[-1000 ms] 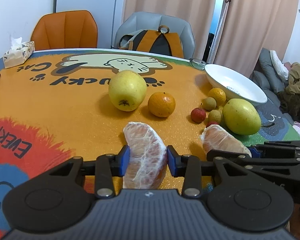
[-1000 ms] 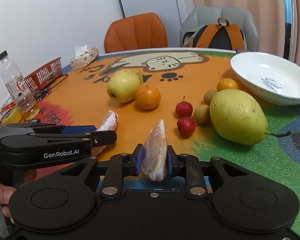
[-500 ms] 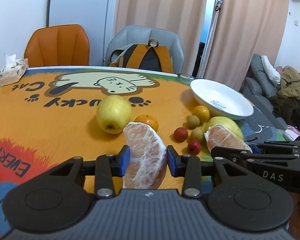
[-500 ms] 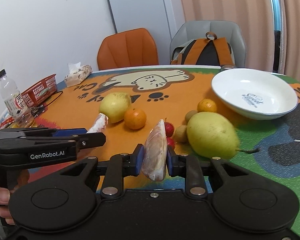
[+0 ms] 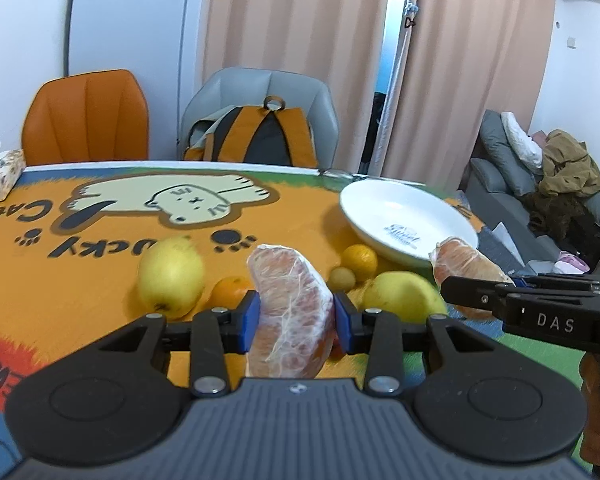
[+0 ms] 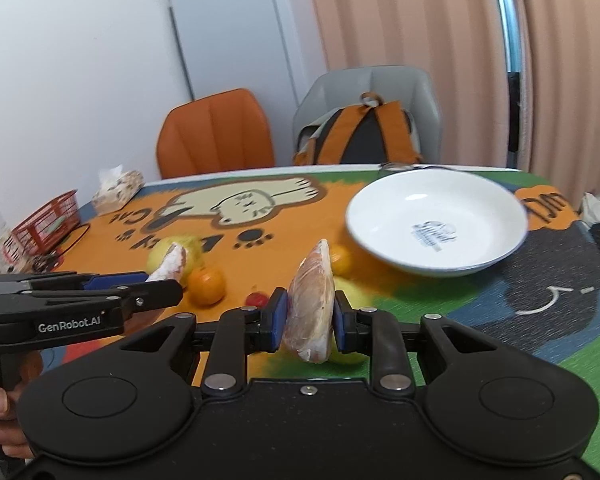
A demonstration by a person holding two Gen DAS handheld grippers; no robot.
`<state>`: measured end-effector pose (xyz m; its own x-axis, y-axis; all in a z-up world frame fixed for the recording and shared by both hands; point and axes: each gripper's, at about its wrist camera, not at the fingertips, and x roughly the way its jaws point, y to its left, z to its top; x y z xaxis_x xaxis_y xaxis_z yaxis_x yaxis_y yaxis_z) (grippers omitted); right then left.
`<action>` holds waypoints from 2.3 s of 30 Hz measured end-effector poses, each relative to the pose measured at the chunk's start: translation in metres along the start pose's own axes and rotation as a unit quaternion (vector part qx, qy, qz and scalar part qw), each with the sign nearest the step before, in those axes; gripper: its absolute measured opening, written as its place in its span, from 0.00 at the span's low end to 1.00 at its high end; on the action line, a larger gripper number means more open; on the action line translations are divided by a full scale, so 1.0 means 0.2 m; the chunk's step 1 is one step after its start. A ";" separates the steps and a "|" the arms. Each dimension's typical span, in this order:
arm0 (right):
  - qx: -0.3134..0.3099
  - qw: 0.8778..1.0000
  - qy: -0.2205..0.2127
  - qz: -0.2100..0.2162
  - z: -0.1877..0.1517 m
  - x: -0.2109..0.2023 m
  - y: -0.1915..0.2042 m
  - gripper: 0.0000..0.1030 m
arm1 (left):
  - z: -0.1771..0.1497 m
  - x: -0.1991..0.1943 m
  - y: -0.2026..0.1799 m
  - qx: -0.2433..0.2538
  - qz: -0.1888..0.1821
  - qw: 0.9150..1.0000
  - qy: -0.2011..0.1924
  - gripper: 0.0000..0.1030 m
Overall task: Organize fruits
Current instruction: 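Carry the orange segment to the white plate and open the right gripper, then withdraw the right gripper from the plate toward the large pear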
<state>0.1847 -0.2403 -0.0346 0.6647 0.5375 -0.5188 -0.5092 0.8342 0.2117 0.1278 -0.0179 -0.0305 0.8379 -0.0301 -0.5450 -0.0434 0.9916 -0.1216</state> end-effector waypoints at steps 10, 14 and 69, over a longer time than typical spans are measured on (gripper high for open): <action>0.010 1.000 -0.003 -0.016 0.07 0.02 -0.14 0.24 | 0.11 0.09 -0.12 0.002 -0.014 1.000 -0.004 0.37; 0.011 1.000 -0.002 -0.020 0.09 0.03 -0.18 0.24 | 0.15 0.13 -0.17 0.003 -0.019 1.000 -0.003 0.37; 0.070 0.997 0.034 -0.028 0.29 0.46 -0.67 0.30 | 0.46 0.78 -0.40 -0.006 -0.015 0.998 0.063 0.53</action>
<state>0.3459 -0.2944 -0.0630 0.6484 0.4847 -0.5870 -0.3892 0.8738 0.2916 0.3122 -0.0910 -0.0285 0.7637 -0.0757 -0.6411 -0.0273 0.9884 -0.1493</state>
